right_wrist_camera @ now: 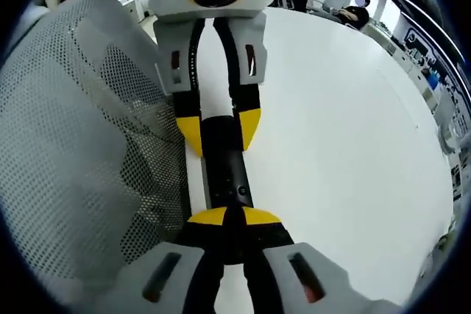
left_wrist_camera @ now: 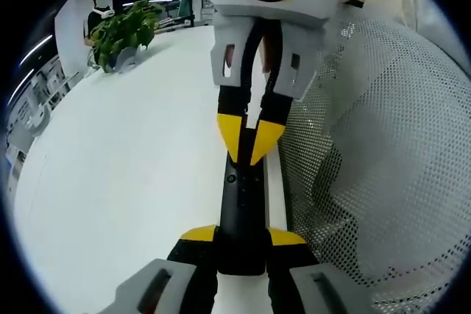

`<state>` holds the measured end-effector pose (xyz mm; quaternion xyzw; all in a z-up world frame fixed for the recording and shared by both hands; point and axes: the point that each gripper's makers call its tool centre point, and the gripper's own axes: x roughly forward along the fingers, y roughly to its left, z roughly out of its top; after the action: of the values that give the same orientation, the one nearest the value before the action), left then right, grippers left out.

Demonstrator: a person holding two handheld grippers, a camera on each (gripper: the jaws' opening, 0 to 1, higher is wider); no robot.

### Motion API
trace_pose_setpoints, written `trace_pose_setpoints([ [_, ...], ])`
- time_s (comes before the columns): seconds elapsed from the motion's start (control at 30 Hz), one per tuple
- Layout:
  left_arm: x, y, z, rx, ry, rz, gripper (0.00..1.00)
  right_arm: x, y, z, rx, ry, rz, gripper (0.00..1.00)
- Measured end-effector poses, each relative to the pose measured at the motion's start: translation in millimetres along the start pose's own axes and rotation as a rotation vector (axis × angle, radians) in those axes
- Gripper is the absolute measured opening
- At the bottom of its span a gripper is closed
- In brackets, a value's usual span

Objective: Press the specified remote control buttons in sequence, fully releasing each button before pressing the next.

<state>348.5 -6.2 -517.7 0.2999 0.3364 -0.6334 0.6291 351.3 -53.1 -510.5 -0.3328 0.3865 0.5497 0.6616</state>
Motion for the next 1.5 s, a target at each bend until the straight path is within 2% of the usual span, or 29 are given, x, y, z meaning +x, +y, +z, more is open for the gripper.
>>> trace_pose_setpoints([
  [0.1,0,0.1,0.0,-0.001,-0.001,-0.001,0.24,1,1,0.6,-0.022,0.007,0.0,0.05],
  [0.67,0,0.2,0.3,0.0,-0.001,0.0,0.24,3,1,-0.3,-0.018,0.056,-0.002,0.02],
  [0.83,0,0.4,0.4,-0.001,-0.002,-0.001,0.24,3,1,-0.3,-0.017,0.043,-0.012,0.02],
  [0.9,0,0.5,0.3,0.0,-0.002,-0.001,0.24,2,2,0.6,-0.057,0.018,-0.047,0.02],
  [1.03,0,0.4,0.5,0.0,-0.003,0.0,0.24,0,4,-0.2,-0.044,-0.039,-0.074,0.01],
  [1.2,0,0.4,0.4,0.0,-0.005,0.001,0.24,1,5,3.9,-0.125,-0.007,-0.073,0.0],
  [1.3,0,0.4,0.4,-0.002,-0.007,0.001,0.24,0,8,5.8,-0.151,-0.019,-0.08,0.0],
  [1.4,0,0.4,0.4,-0.006,-0.009,0.001,0.24,4,19,12.8,-0.182,-0.04,-0.047,0.0],
  [1.47,0,0.5,0.4,-0.003,-0.008,0.001,0.24,4,16,13.3,-0.252,-0.002,-0.078,0.0],
  [1.5,0,0.3,0.2,-0.005,-0.008,0.001,0.24,5,18,13.3,-0.261,0.004,-0.079,0.0],
])
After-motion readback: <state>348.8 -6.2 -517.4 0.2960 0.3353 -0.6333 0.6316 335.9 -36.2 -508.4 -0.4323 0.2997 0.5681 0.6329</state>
